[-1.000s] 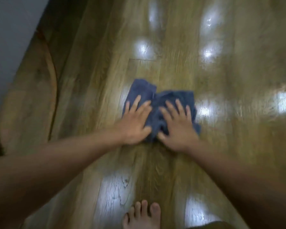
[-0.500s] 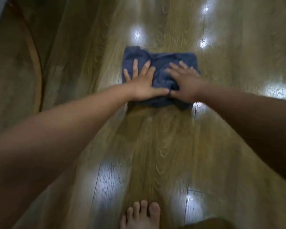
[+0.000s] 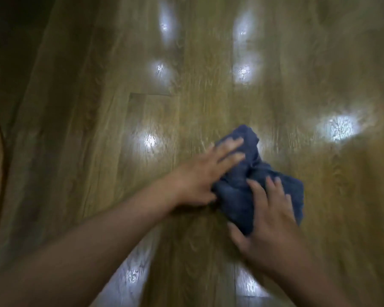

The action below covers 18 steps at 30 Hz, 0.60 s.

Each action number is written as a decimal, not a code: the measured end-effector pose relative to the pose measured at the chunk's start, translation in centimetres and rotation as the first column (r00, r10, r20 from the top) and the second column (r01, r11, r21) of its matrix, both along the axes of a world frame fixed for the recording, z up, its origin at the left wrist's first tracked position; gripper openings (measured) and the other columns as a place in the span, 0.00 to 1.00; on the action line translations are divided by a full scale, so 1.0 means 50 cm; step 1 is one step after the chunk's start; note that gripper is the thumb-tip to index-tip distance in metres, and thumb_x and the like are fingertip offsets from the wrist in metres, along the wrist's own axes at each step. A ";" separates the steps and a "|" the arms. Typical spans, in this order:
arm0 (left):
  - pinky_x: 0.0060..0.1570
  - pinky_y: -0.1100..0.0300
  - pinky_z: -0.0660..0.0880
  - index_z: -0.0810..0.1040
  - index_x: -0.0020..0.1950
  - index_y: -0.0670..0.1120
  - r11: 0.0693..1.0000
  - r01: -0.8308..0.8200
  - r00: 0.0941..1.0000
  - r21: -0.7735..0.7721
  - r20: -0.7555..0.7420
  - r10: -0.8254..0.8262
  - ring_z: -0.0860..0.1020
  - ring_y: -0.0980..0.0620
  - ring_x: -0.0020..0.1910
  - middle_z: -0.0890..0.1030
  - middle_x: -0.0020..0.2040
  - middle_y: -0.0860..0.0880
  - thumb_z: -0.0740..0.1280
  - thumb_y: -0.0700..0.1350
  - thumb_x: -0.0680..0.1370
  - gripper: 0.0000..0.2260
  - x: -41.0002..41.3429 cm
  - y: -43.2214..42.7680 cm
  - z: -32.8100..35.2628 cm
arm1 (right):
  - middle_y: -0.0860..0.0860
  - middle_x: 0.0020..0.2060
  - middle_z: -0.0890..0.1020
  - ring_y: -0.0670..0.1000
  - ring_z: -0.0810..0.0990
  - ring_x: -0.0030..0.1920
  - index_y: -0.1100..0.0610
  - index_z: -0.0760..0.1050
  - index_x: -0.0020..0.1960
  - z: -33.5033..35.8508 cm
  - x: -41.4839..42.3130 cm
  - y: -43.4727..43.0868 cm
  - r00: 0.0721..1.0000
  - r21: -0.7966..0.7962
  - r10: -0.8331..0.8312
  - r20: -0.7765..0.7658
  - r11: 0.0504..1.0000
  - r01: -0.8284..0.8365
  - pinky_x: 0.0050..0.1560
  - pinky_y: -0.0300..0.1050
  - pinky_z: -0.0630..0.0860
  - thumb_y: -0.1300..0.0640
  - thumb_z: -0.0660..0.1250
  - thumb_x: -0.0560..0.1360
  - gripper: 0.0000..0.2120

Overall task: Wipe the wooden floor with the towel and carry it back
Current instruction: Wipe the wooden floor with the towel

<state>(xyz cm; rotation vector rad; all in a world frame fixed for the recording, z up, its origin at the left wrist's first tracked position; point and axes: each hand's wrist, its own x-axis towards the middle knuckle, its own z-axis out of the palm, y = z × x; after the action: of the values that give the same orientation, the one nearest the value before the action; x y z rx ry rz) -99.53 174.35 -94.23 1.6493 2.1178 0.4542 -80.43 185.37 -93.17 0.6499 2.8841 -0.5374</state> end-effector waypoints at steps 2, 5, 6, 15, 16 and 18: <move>0.78 0.43 0.43 0.54 0.81 0.43 0.979 -0.198 0.973 -0.047 -0.133 0.191 0.44 0.45 0.81 0.46 0.82 0.44 0.76 0.51 0.68 0.47 -0.116 0.052 0.007 | 0.65 0.79 0.55 0.66 0.50 0.79 0.39 0.51 0.79 -0.013 -0.098 0.027 1.000 -0.015 -0.007 0.001 1.000 0.007 0.76 0.68 0.52 0.28 0.55 0.68 0.42; 0.77 0.38 0.42 0.54 0.80 0.47 0.870 -0.465 0.876 -0.164 -0.226 0.426 0.45 0.46 0.81 0.50 0.82 0.48 0.68 0.70 0.69 0.49 -0.236 0.098 -0.015 | 0.64 0.79 0.54 0.67 0.50 0.79 0.34 0.53 0.78 -0.064 -0.237 0.129 0.992 0.037 -0.079 -0.093 0.996 0.083 0.75 0.71 0.53 0.28 0.57 0.70 0.39; 0.77 0.37 0.41 0.55 0.80 0.48 0.842 -0.516 0.847 -0.159 -0.241 0.474 0.45 0.47 0.81 0.51 0.82 0.48 0.62 0.73 0.71 0.46 -0.254 0.107 -0.026 | 0.63 0.79 0.54 0.67 0.51 0.79 0.35 0.55 0.78 -0.074 -0.278 0.164 0.988 0.053 -0.097 -0.120 0.993 0.104 0.75 0.70 0.52 0.30 0.58 0.71 0.37; 0.74 0.34 0.36 0.40 0.81 0.54 0.822 -0.528 0.823 -0.212 -0.365 0.435 0.32 0.45 0.79 0.36 0.81 0.51 0.41 0.72 0.75 0.38 -0.278 0.130 -0.063 | 0.52 0.82 0.48 0.65 0.52 0.79 0.42 0.56 0.79 -0.035 -0.676 0.606 0.881 0.005 -0.461 -0.109 0.886 0.464 0.76 0.67 0.53 0.39 0.64 0.74 0.36; 0.74 0.34 0.35 0.38 0.80 0.54 0.826 -0.515 0.832 -0.231 -0.368 0.415 0.32 0.45 0.79 0.35 0.81 0.51 0.41 0.72 0.75 0.39 -0.278 0.134 -0.064 | 0.51 0.81 0.52 0.65 0.54 0.78 0.44 0.57 0.79 -0.041 -0.692 0.604 0.869 0.026 -0.478 -0.125 0.874 0.484 0.76 0.67 0.53 0.39 0.63 0.74 0.36; 0.74 0.33 0.36 0.40 0.81 0.53 0.829 -0.502 0.840 -0.244 -0.363 0.402 0.34 0.43 0.79 0.36 0.82 0.50 0.43 0.72 0.75 0.39 -0.283 0.136 -0.061 | 0.49 0.79 0.60 0.65 0.60 0.76 0.45 0.63 0.76 -0.055 -0.715 0.543 0.846 0.047 -0.502 -0.182 0.855 0.517 0.76 0.63 0.56 0.39 0.61 0.72 0.33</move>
<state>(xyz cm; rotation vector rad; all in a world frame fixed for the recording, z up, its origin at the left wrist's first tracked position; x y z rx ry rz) -113.67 181.18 -97.31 1.0595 2.6517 -0.0346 -116.17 212.55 -95.92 1.4804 2.8806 -0.5317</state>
